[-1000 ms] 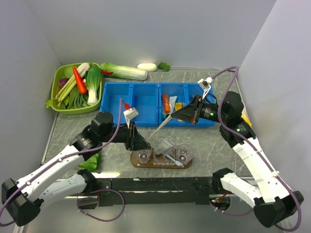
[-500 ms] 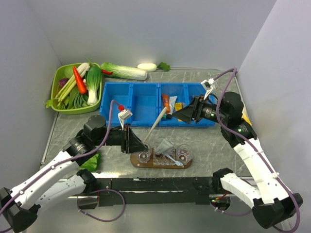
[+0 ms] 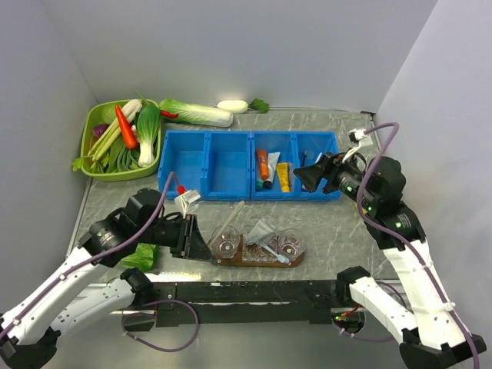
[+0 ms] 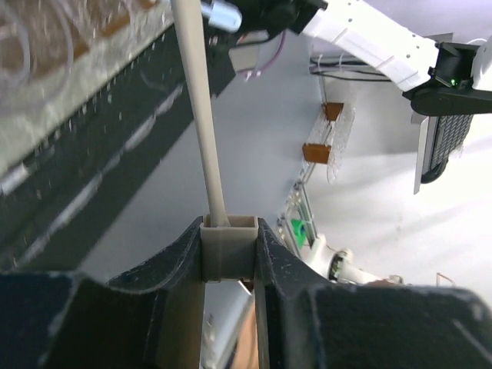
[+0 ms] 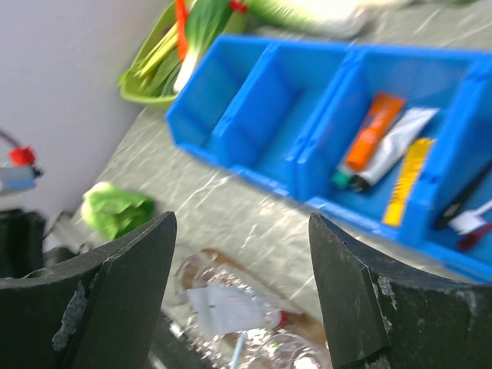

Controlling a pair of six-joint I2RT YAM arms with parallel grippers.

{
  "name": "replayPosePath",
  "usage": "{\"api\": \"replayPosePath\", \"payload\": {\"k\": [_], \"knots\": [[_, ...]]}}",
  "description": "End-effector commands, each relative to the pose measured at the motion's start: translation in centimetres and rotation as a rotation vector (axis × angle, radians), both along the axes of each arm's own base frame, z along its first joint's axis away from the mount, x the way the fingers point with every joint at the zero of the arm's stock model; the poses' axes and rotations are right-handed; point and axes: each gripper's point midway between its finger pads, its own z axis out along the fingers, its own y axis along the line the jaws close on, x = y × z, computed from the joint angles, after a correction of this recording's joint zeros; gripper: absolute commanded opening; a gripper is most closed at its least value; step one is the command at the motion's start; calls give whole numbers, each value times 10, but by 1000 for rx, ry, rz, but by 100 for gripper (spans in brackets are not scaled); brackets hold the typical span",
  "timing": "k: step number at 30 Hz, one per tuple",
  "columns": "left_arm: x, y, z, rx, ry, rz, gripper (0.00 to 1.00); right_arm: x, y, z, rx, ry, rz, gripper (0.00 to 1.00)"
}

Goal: Prepare toiletry sets of a toothbrush and toothpaste on the tray

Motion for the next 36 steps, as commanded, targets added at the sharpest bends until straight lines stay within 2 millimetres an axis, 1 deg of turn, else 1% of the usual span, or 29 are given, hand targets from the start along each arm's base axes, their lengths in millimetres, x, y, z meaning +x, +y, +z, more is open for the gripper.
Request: {"api": "replayPosePath", "payload": {"k": [1,2,3,5,7,10,11,13,17,23,27,36], "knots": [[-20,18,11,89,116,20,1,0,-21,27,-35,-110,-100,78],[-22,20,11,102,124,12,1,-1,-21,28,-35,-113,-100,78],[-28,21,13,106,148,-15,1,-2,-22,29,-34,-119,-103,78],[-36,24,7,139,212,-45,1,-2,-22,27,-38,-115,-101,78],[-42,26,4,163,259,-65,1,-3,-23,26,-42,-114,-102,78],[-45,29,1,212,289,-90,1,-3,-25,25,-51,-112,-110,78],[-49,34,-2,241,304,-102,1,-3,-26,24,-53,-113,-116,78],[-49,35,1,257,308,-108,1,-3,-27,25,-56,-117,-121,78],[-56,31,10,221,353,-147,1,-3,-30,25,-65,-120,-132,79],[-57,29,1,228,371,-183,1,-5,-33,20,-80,-118,-144,79],[-54,21,-1,212,373,-201,1,-7,-35,19,-89,-118,-144,79],[-50,7,-7,248,384,-249,1,-9,-38,16,-108,-121,-154,79]]}}
